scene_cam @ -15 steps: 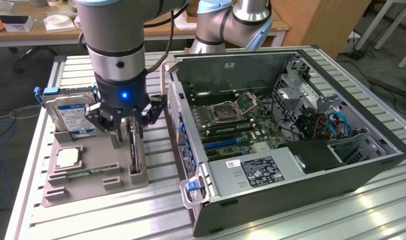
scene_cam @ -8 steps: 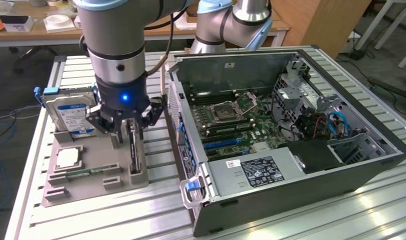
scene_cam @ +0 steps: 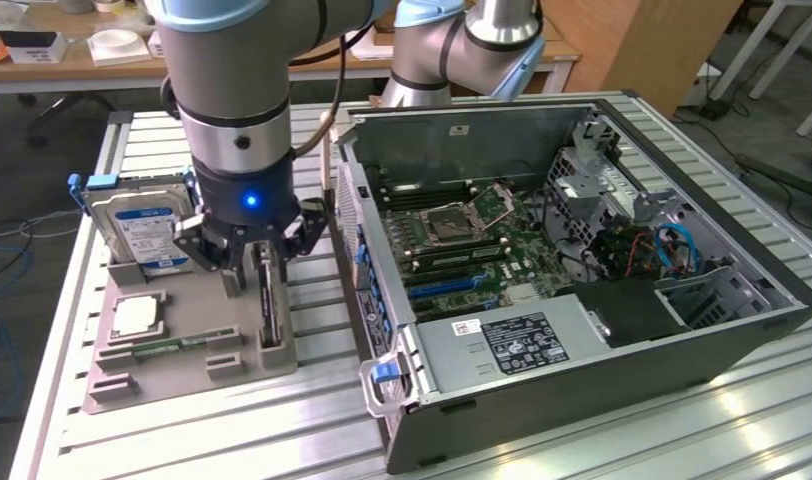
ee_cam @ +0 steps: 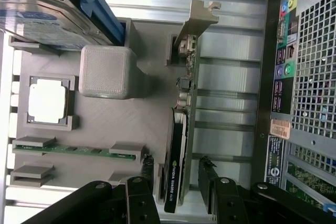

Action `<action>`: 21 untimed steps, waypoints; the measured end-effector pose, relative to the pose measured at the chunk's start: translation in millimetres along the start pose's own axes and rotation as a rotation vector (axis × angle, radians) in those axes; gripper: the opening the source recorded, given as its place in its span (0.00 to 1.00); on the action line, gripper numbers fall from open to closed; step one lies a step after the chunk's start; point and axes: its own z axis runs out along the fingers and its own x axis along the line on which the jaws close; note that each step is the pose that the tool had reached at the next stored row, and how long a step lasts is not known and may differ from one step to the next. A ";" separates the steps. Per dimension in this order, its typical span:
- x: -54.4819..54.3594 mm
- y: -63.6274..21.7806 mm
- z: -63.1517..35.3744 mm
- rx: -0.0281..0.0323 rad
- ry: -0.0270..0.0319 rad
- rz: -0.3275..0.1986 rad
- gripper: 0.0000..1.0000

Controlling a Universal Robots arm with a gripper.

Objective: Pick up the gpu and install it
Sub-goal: 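Pick up the gpu and move the gpu toward the slot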

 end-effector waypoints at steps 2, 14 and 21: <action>0.0 -0.1 1.4 0.0000 0.0000 0.000 0.47; -0.2 -0.5 9.5 0.0000 0.0000 0.000 0.47; -0.4 0.2 14.6 0.0001 0.0001 0.000 0.47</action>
